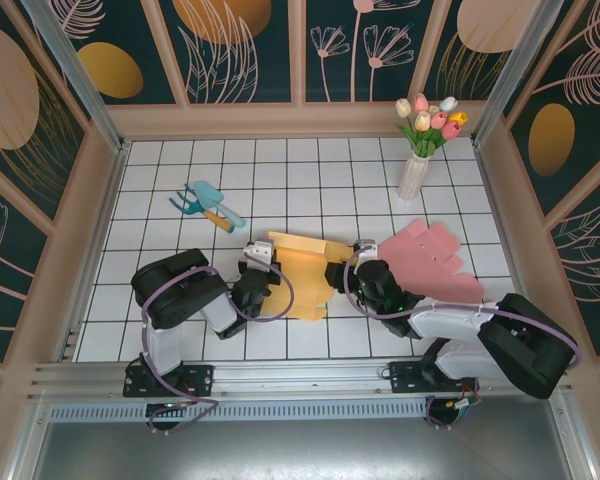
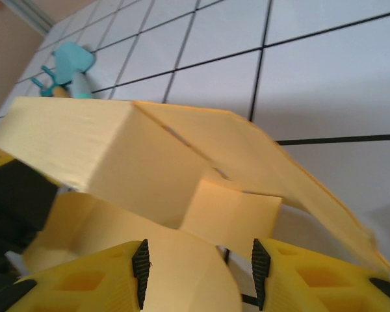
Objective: Fold the paper box
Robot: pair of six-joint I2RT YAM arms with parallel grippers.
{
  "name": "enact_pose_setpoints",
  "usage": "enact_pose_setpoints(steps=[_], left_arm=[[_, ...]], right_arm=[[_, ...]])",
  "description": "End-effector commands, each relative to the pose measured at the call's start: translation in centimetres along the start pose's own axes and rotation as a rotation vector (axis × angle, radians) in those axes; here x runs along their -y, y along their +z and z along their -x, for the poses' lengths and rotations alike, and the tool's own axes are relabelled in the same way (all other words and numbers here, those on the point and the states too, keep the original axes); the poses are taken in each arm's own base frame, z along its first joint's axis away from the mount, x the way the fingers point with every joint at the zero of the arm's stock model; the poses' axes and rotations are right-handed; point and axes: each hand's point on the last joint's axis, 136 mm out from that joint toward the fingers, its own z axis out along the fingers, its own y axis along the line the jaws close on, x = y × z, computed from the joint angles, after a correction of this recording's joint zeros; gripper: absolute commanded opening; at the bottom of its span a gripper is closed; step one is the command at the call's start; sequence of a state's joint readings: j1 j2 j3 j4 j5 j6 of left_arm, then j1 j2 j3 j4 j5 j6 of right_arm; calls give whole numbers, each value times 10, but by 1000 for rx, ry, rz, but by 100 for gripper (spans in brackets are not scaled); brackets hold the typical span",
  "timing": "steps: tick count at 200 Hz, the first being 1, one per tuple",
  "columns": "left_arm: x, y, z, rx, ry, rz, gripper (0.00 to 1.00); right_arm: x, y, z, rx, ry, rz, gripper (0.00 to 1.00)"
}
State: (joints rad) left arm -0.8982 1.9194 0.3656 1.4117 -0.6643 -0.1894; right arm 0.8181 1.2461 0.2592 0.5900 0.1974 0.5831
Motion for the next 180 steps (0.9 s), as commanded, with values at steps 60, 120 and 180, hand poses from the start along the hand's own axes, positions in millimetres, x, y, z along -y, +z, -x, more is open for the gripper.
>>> enact_pose_setpoints(steps=[60, 120, 180], left_arm=[[4, 4, -7, -25, 5, -2, 0], [3, 4, -9, -33, 10, 0, 0], [3, 3, -7, -33, 12, 3, 0]], right_arm=[[1, 28, 0, -25, 21, 50, 49], [-32, 44, 1, -21, -57, 130, 49], [-52, 52, -6, -61, -119, 181, 48]])
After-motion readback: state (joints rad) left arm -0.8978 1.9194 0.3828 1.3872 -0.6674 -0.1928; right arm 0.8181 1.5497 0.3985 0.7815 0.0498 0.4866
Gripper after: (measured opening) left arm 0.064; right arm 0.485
